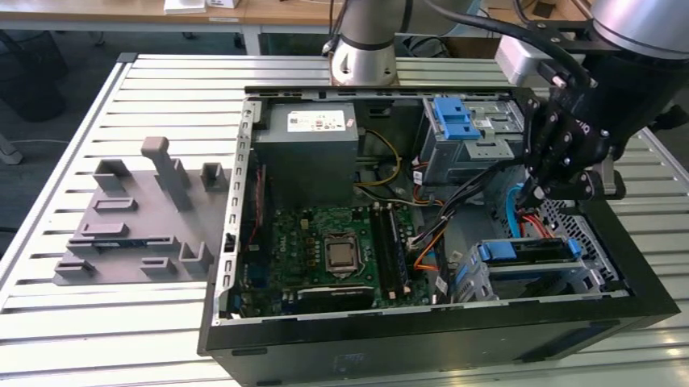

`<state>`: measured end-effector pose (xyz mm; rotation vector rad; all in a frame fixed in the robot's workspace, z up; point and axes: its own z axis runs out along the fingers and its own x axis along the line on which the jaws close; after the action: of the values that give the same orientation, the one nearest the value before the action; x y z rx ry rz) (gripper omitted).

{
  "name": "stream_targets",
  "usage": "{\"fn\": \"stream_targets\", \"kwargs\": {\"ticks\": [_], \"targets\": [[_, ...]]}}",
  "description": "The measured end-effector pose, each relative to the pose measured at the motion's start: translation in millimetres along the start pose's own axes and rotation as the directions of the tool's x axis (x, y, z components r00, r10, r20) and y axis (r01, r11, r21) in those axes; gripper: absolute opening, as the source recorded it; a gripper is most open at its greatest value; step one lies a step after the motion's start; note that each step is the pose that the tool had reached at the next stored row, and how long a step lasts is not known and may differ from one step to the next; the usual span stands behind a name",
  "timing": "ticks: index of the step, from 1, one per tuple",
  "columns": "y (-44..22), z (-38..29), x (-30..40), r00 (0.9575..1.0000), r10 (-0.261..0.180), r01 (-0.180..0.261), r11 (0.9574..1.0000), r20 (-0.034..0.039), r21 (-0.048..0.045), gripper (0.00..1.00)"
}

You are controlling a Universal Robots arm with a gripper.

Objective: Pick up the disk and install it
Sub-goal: 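Insert the second disk wire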

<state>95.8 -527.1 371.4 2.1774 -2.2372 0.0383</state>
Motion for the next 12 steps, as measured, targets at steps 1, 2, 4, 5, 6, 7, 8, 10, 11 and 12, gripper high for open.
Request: {"fn": "stream_targets", "kwargs": {"ticks": [1, 2, 4, 5, 6, 7, 8, 10, 11, 12], "targets": [[0.1, -0.8, -0.7, 1.0000, 0.000, 0.000, 1.0000, -0.0001, 0.0000, 0.11], [0.3, -1.5, -1.4, 1.0000, 0.000, 0.000, 1.0000, -0.0001, 0.0000, 0.11], [0.6, -3.0, -3.3, 1.0000, 0.000, 0.000, 1.0000, -0.0003, 0.0000, 0.11], [0.7, -3.7, -4.3, 1.0000, 0.000, 0.000, 1.0000, -0.0003, 0.0000, 0.11], [0.9, -4.5, -5.2, 1.0000, 0.000, 0.000, 1.0000, -0.0004, 0.0000, 0.11], [1.0, -5.4, -6.0, 1.0000, 0.000, 0.000, 1.0000, -0.0005, 0.0000, 0.11], [1.1, -6.3, -6.9, 1.0000, 0.000, 0.000, 1.0000, -0.0005, 0.0000, 0.11], [1.4, -8.2, -8.6, 1.0000, 0.000, 0.000, 1.0000, -0.0005, 0.0001, 0.11], [1.6, -9.0, -9.8, 1.0000, 0.000, 0.000, 1.0000, -0.0005, 0.0000, 0.11], [1.8, -9.5, -11.3, 1.0000, 0.000, 0.000, 1.0000, -0.0008, 0.0000, 0.11]]}}
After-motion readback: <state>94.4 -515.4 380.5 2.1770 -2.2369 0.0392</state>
